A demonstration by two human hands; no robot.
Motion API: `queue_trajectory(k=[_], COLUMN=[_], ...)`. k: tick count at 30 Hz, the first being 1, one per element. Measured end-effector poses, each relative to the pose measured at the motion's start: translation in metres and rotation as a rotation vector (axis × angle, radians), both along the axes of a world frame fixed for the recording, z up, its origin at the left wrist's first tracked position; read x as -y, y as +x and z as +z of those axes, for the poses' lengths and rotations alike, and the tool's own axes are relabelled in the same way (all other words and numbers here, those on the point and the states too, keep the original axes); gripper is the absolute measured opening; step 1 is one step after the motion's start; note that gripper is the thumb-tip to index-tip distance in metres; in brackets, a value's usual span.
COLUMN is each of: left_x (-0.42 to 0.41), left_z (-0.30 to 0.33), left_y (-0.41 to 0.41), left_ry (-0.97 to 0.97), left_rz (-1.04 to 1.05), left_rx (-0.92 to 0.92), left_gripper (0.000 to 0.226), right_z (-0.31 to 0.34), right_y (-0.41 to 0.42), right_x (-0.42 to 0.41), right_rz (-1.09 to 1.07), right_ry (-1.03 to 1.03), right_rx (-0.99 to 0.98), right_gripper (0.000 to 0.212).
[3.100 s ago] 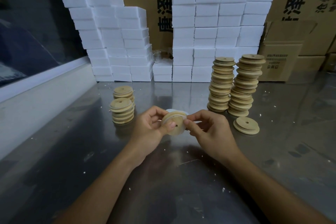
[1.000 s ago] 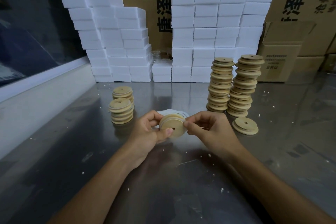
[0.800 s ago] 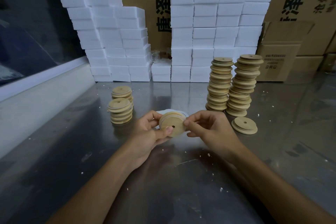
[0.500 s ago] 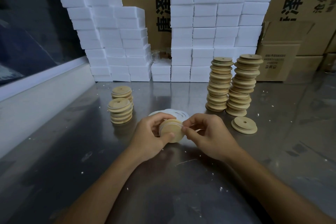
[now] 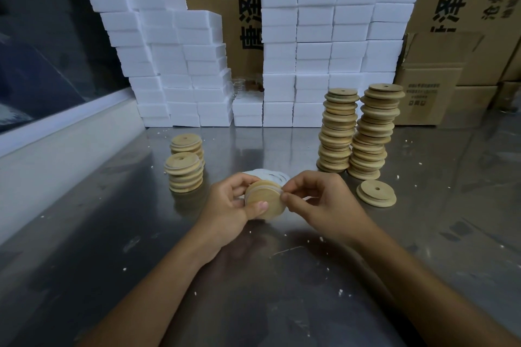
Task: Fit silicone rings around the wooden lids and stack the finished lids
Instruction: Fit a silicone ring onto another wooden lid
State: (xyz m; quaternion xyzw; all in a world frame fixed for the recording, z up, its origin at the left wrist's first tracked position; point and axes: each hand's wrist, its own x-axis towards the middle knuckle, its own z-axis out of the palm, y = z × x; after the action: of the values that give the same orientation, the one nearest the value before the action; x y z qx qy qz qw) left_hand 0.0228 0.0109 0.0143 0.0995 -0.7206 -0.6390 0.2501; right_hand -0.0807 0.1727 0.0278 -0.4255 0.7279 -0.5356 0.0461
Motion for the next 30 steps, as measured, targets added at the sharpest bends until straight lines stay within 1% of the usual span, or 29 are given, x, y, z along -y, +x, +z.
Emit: queue_trajectory(k=[4, 10, 13, 16, 19, 24, 26, 30], left_x=[-0.0037, -0.0058, -0.0062, -0.005, -0.0026, -0.0016, -0.001, 0.0002], left_z=[-0.0001, -0.0003, 0.0, 0.0014, 0.0018, 0.003, 0.0041, 0.0047], left_y=[-0.0002, 0.0004, 0.0006, -0.0003, -0.0006, -0.0003, 0.0002, 0.0007], left_ry=[0.039, 0.061, 0.115, 0.19, 0.224, 0.323, 0.332, 0.344], left_rz=[-0.004, -0.002, -0.011, -0.001, 0.006, -0.052, -0.075, -0.09], left_rx=[0.016, 0.031, 0.029, 0.016, 0.017, 0.0, -0.003, -0.009], left_gripper=[0.033, 0.035, 0.033, 0.031, 0.03, 0.038, 0.043, 0.044], right_z=[0.0022, 0.0011, 0.0, -0.0016, -0.0042, -0.0017, -0.0001, 0.0018], right_y=[-0.0012, -0.0029, -0.0039, -0.0039, -0.002, 0.0012, 0.0023, 0.0041], right_x=[-0.0023, -0.0027, -0.0031, -0.0039, -0.0019, 0.0007, 0.0002, 0.0003], right_rz=[0.018, 0.024, 0.031, 0.056, 0.06, 0.093, 0.099, 0.09], right_ry=[0.025, 0.08, 0.084, 0.081, 0.036, -0.103, -0.125, -0.162], right_rx=[0.069, 0.068, 0.06, 0.063, 0.113, 0.319, 0.352, 0.369], right_gripper=[0.003, 0.01, 0.013, 0.012, 0.012, 0.014, 0.013, 0.015])
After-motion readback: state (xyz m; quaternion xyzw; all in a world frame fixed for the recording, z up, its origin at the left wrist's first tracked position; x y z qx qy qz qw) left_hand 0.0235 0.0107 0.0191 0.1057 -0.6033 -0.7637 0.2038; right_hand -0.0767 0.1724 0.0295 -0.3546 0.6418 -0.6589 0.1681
